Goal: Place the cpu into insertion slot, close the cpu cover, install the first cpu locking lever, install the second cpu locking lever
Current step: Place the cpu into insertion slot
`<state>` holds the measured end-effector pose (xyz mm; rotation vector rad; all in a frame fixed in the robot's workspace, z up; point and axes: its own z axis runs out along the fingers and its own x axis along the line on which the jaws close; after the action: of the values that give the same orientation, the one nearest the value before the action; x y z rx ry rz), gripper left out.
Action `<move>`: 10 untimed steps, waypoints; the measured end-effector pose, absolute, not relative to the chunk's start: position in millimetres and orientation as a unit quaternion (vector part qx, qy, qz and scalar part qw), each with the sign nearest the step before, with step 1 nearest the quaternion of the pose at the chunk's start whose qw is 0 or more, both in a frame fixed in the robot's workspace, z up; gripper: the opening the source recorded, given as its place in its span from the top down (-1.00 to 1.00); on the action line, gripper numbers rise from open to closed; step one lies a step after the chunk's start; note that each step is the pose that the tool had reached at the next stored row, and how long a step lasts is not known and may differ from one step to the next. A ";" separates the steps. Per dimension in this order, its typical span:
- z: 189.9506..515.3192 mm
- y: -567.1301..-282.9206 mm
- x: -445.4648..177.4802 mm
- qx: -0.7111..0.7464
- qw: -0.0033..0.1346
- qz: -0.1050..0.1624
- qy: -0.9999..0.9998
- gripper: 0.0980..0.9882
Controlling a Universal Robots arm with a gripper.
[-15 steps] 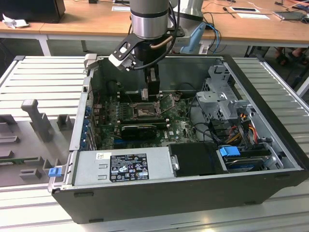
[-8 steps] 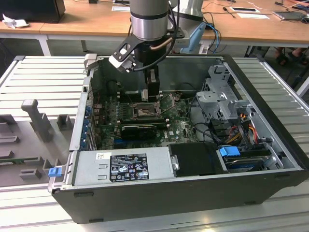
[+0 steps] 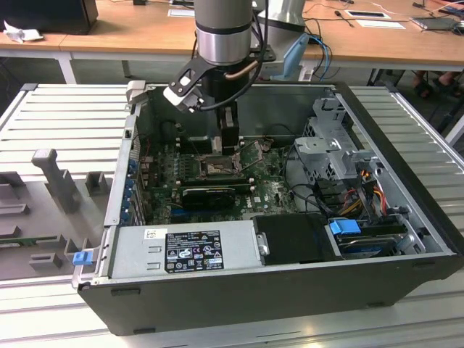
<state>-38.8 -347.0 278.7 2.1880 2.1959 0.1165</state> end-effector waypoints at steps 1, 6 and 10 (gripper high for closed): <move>277.1 -346.9 -39.2 0.704 0.020 0.038 0.708 0.01; 267.8 -344.8 -39.8 0.707 0.018 0.036 0.706 0.01; 258.7 -344.0 -39.8 0.709 0.017 0.034 0.704 0.01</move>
<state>-39.8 -344.0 258.7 2.2030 2.1898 0.1067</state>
